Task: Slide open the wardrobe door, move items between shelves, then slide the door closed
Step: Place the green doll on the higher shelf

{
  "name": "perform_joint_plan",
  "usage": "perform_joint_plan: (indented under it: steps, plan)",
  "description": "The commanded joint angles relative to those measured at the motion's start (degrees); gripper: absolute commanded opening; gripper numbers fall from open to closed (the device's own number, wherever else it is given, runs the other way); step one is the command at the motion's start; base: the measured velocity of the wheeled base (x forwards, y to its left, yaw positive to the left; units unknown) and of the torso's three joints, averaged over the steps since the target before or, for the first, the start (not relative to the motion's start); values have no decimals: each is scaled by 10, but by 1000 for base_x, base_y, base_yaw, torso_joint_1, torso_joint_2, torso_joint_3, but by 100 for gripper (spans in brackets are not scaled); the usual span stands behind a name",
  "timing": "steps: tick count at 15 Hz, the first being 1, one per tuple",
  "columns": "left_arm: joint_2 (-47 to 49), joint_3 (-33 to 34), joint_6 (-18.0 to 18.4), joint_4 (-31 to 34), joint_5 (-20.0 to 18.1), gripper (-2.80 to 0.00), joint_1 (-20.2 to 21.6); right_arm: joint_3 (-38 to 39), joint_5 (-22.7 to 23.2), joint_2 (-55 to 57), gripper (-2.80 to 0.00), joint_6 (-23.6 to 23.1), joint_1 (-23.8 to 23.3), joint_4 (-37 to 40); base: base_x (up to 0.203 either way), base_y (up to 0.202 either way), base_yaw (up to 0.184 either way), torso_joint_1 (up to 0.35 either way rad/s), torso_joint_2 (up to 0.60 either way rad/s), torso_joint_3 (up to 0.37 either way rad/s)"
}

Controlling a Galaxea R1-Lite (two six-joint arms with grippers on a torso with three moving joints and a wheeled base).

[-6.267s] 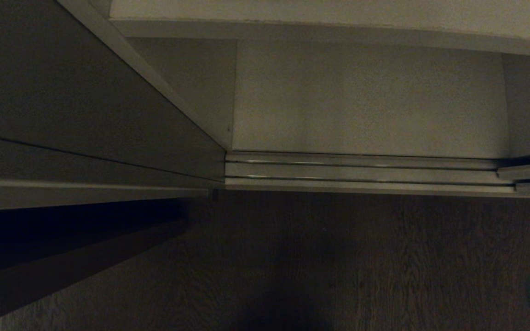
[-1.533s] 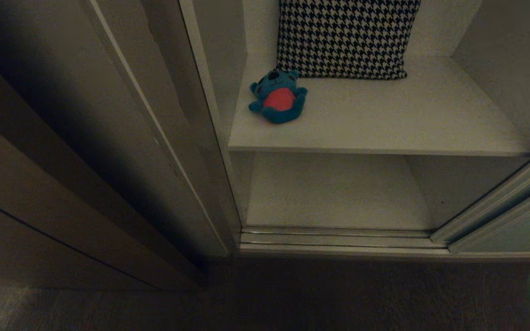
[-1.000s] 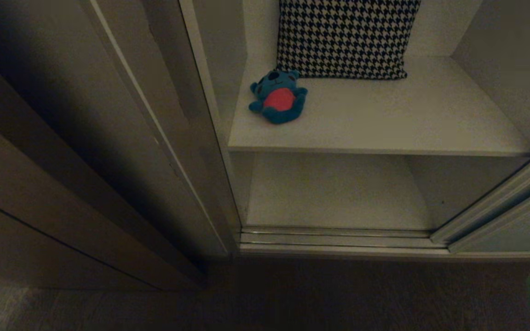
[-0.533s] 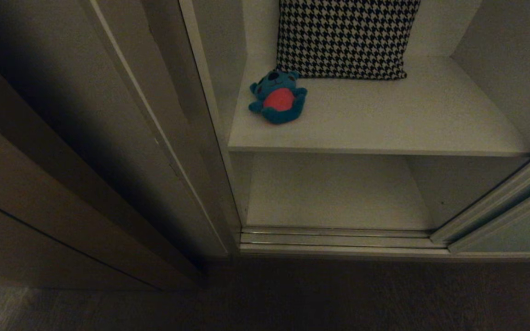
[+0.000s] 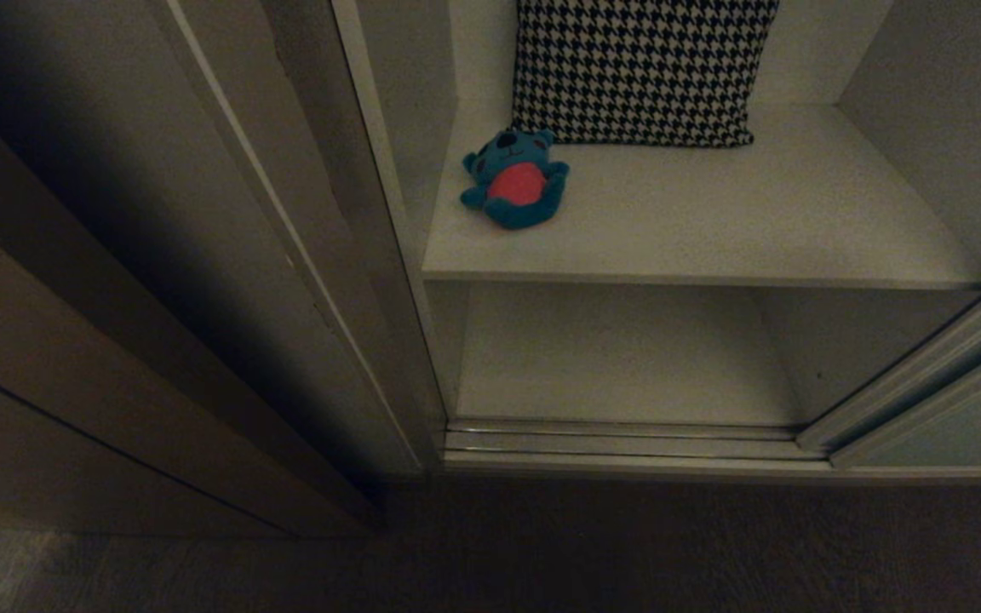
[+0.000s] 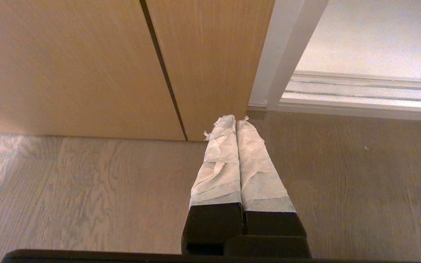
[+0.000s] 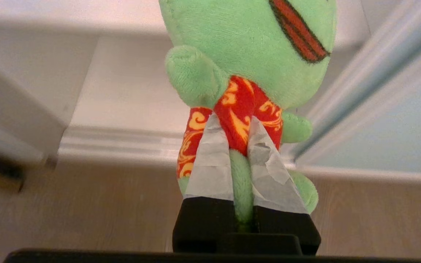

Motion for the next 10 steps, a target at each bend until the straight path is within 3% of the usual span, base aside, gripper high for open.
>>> perform_joint_plan:
  steps: [1, 5, 10]
  plan:
    - [1, 0, 0, 0, 0, -280, 0, -49, 1, 176, -280, 1, -27, -73, 0, 0, 0, 0, 0, 0]
    - [1, 0, 0, 0, 0, -280, 0, -152, 3, 351, -280, 26, -69, -173, 0, 0, 0, 0, 0, 0]
    - [1, 0, 0, 1, 0, -280, 0, -266, 9, 501, -280, 65, -74, -201, 0, 0, 0, 0, 0, 0]
